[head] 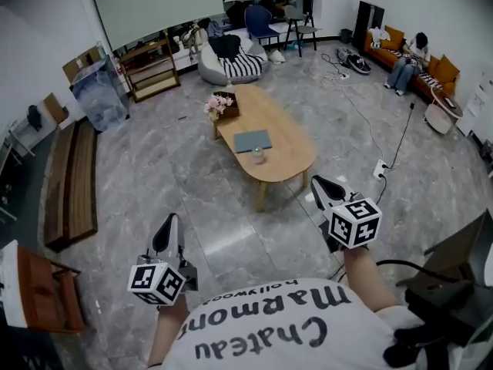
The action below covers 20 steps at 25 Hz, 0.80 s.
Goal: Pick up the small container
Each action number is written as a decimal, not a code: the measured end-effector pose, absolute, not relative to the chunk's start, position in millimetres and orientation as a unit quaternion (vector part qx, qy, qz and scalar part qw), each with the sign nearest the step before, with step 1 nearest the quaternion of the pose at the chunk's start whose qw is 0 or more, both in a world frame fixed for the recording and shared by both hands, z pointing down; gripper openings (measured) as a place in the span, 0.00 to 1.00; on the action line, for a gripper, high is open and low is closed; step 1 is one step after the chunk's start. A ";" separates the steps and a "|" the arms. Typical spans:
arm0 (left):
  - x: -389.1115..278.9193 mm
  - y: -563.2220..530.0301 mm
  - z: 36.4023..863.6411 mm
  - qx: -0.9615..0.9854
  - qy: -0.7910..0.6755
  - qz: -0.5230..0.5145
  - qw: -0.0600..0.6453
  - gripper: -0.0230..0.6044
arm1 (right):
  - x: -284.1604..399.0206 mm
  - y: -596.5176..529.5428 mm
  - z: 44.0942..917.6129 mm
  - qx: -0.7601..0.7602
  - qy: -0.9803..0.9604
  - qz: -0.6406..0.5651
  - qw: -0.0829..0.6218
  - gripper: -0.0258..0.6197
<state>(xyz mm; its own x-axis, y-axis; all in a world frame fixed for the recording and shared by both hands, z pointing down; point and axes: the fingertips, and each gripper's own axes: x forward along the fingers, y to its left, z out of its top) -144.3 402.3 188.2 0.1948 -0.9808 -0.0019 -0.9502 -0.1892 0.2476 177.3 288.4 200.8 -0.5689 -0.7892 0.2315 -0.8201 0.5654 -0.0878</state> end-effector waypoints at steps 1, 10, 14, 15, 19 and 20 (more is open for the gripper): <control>-141.9 394.3 195.0 0.767 -0.629 -0.081 0.101 0.06 | 178.4 279.8 209.5 0.455 -0.881 0.098 0.088 0.06; -128.5 342.3 244.1 0.755 -0.634 -0.053 0.161 0.06 | 174.5 226.7 261.3 0.434 -0.880 0.141 0.135 0.06; -121.6 309.4 244.2 0.760 -0.626 -0.055 0.167 0.06 | 173.2 212.8 281.5 0.429 -0.877 0.163 0.145 0.06; -118.1 299.2 243.5 0.764 -0.621 -0.055 0.167 0.06 | 173.9 207.2 286.5 0.431 -0.875 0.168 0.146 0.06; -103.6 257.0 245.7 0.788 -0.592 -0.045 0.166 0.06 | 175.2 184.4 298.1 0.441 -0.866 0.186 0.145 0.06; -102.1 245.5 245.8 0.793 -0.585 -0.044 0.165 0.06 | 175.4 178.0 298.4 0.445 -0.864 0.186 0.144 0.06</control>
<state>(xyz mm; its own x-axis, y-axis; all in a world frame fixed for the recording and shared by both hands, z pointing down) -102.1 245.5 245.8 0.3107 -0.9424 0.1240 -0.9135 -0.2600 0.3128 175.4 178.0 298.4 -0.5619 -0.7156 0.4150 -0.8231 0.5339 -0.1937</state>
